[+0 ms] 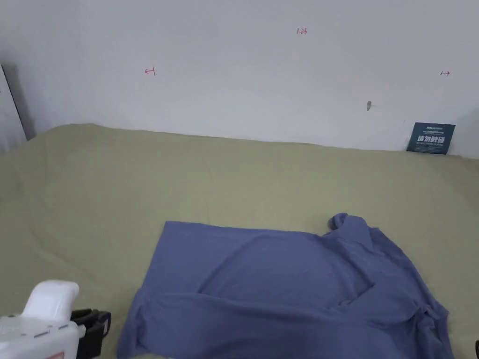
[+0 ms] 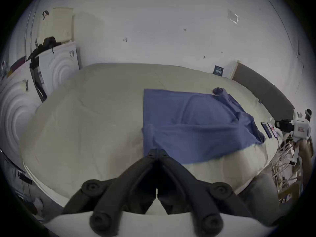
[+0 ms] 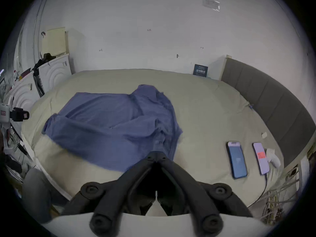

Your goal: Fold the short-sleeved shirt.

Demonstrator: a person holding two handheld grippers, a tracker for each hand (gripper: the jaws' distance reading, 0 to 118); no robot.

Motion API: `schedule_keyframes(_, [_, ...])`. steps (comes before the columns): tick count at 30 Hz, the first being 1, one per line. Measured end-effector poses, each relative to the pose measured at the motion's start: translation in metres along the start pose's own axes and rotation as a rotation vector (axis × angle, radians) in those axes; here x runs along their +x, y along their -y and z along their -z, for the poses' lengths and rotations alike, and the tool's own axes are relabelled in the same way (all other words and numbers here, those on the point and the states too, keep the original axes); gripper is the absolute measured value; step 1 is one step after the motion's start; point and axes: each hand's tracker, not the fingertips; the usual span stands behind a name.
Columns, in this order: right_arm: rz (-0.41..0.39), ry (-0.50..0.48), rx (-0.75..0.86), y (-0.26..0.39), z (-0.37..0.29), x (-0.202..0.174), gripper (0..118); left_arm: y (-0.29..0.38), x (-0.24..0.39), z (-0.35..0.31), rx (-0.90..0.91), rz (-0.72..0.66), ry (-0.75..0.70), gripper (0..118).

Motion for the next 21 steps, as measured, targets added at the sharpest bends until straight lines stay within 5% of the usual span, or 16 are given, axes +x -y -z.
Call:
schedule_keyframes(6, [0.021, 0.003, -0.069, 0.018, 0.008, 0.002, 0, 0.009, 0.0, 0.024, -0.062, -0.046, 0.001, 2])
schedule_keyframes(7, [0.047, -0.002, -0.059, 0.017, 0.007, 0.004, 0, 0.007, -0.007, 0.037, -0.069, -0.051, -0.01, 13])
schedule_keyframes(9, [0.08, -0.007, -0.042, 0.015, 0.007, 0.007, 0, 0.001, -0.009, 0.057, -0.095, -0.063, -0.019, 69])
schedule_keyframes(11, [0.094, -0.005, -0.043, 0.014, 0.009, 0.011, 0, -0.003, -0.015, 0.083, -0.111, -0.071, -0.023, 83])
schedule_keyframes(19, [0.121, 0.008, -0.071, 0.019, 0.025, 0.023, 0, 0.0, -0.017, 0.162, -0.254, -0.036, -0.054, 79])
schedule_keyframes(20, [0.129, 0.013, -0.079, 0.019, 0.029, 0.025, 4, 0.002, -0.018, 0.153, -0.234, -0.036, -0.049, 69])
schedule_keyframes(21, [0.136, 0.029, -0.095, 0.018, 0.033, 0.025, 24, 0.001, -0.019, 0.145, -0.17, -0.025, -0.049, 28])
